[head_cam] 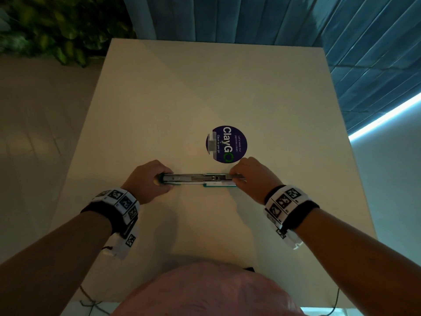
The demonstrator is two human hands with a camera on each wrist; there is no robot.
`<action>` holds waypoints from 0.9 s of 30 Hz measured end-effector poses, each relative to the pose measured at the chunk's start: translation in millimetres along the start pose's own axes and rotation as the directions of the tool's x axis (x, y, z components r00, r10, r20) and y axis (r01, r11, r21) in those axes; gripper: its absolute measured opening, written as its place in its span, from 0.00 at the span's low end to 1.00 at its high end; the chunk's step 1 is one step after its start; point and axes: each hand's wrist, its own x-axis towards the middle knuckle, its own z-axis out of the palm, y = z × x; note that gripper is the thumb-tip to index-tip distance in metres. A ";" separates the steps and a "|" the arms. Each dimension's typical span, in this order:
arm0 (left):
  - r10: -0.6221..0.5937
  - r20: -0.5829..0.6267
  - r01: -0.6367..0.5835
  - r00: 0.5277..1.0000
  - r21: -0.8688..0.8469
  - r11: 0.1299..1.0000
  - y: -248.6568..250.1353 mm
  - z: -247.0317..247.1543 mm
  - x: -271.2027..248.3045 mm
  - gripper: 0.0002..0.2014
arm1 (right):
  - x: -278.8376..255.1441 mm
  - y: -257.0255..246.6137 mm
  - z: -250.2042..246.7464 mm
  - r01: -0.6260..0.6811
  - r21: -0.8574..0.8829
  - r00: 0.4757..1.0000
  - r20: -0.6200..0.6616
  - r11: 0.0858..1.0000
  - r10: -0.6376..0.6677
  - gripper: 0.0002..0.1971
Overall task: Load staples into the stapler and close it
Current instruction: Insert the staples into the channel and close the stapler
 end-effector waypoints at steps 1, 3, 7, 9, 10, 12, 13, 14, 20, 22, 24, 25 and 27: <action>0.001 0.000 -0.001 1.000 -0.001 1.000 0.3 0.0 0.2 0.13 | 0.0 -0.9 -0.4 0.005 -0.016 1.000 0.008 1.000 -0.005 0.11; 0.008 -0.001 -0.008 1.000 0.000 1.000 0.2 -0.2 0.4 0.14 | -0.5 -2.7 -1.7 0.014 -0.049 1.000 0.027 0.999 -0.013 0.12; 0.007 -0.004 -0.007 1.000 -0.003 1.000 0.6 0.4 0.8 0.13 | -0.9 -4.6 -2.9 0.013 -0.080 0.999 0.038 0.997 -0.010 0.13; -0.001 -0.006 0.001 1.000 -0.005 1.000 2.6 0.0 0.4 0.13 | -1.0 -5.3 -4.0 0.004 -0.060 0.999 0.032 0.998 -0.002 0.13; -0.006 -0.008 0.006 1.000 -0.009 1.000 3.5 -0.5 0.3 0.13 | -1.3 -5.7 -4.3 0.001 -0.047 0.999 0.033 0.999 0.001 0.13; -0.004 -0.010 0.004 1.000 -0.010 1.000 4.4 -1.6 0.7 0.13 | -1.8 -5.8 -4.7 -0.001 -0.037 0.999 0.049 0.999 0.003 0.13; -0.002 -0.008 0.002 1.000 -0.008 1.000 4.5 -2.0 1.0 0.13 | -2.1 -4.2 -3.7 -0.002 -0.031 0.999 0.052 1.000 0.004 0.13; -0.001 -0.006 0.001 1.000 -0.005 1.000 4.6 -2.4 1.0 0.14 | -2.9 -1.9 -2.0 -0.010 -0.015 0.999 0.045 1.000 0.010 0.12; 0.009 0.009 -0.009 1.000 -0.019 1.000 11.3 -10.1 -0.4 0.14 | -9.5 16.0 14.6 -0.148 0.119 0.988 -0.017 0.982 0.151 0.20; 0.036 -0.022 -0.038 0.999 -0.054 0.998 20.4 -19.0 0.2 0.17 | -7.6 16.8 16.6 -0.167 0.136 0.985 -0.016 0.977 0.170 0.17; 0.098 -0.064 -0.103 0.993 -0.072 0.992 36.0 -28.1 2.6 0.19 | -5.7 17.7 16.2 -0.173 0.155 0.984 -0.007 0.973 0.176 0.17; 0.141 -0.073 -0.147 0.987 -0.078 0.986 46.6 -31.0 4.9 0.18 | -5.2 19.1 16.3 -0.170 0.160 0.985 -0.006 0.972 0.173 0.16; 0.227 -0.059 -0.231 0.972 -0.095 0.968 70.3 -28.9 12.2 0.17 | -5.0 20.7 16.4 -0.163 0.166 0.986 -0.002 0.973 0.166 0.16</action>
